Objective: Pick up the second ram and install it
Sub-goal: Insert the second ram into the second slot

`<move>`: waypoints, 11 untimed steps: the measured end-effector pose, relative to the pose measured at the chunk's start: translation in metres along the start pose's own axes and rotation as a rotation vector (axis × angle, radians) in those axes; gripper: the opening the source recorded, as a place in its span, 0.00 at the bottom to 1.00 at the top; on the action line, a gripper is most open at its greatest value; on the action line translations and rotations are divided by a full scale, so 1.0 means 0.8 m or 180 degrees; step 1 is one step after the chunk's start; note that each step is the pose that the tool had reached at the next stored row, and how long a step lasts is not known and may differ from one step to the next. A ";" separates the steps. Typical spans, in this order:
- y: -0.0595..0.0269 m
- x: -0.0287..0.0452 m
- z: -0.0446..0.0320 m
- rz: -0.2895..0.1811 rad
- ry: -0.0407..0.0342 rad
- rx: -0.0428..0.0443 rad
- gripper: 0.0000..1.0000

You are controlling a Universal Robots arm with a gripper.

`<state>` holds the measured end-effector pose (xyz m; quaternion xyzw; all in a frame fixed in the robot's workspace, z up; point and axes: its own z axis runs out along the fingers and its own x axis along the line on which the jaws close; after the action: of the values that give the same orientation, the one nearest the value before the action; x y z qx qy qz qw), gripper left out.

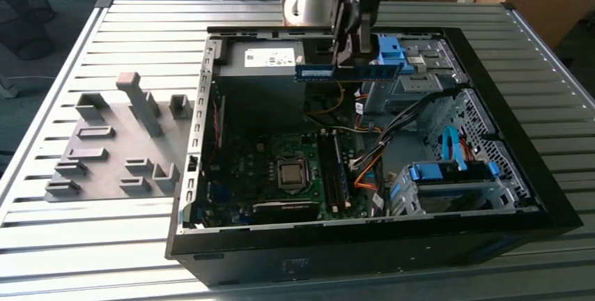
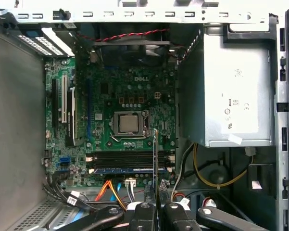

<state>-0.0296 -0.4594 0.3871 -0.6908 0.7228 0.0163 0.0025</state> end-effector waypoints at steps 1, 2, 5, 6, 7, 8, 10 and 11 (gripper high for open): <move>0.000 0.0000 0.0000 0.0029 0.0000 0.0001 0.14; 0.000 0.0000 0.0000 0.0060 -0.0001 0.0002 0.14; 0.000 0.0000 0.0002 0.0163 -0.0004 0.0004 0.14; 0.000 0.0000 0.0002 0.0197 -0.0004 0.0005 0.14; 0.000 0.0000 0.0003 0.0232 -0.0005 0.0006 0.14; 0.000 0.0000 0.0004 0.0268 -0.0006 0.0007 0.14; 0.000 0.0000 0.0004 0.0345 -0.0007 0.0009 0.14; 0.000 0.0001 0.0005 0.0390 -0.0008 0.0010 0.14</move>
<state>-0.0296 -0.4595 0.3867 -0.6453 0.7638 0.0161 0.0035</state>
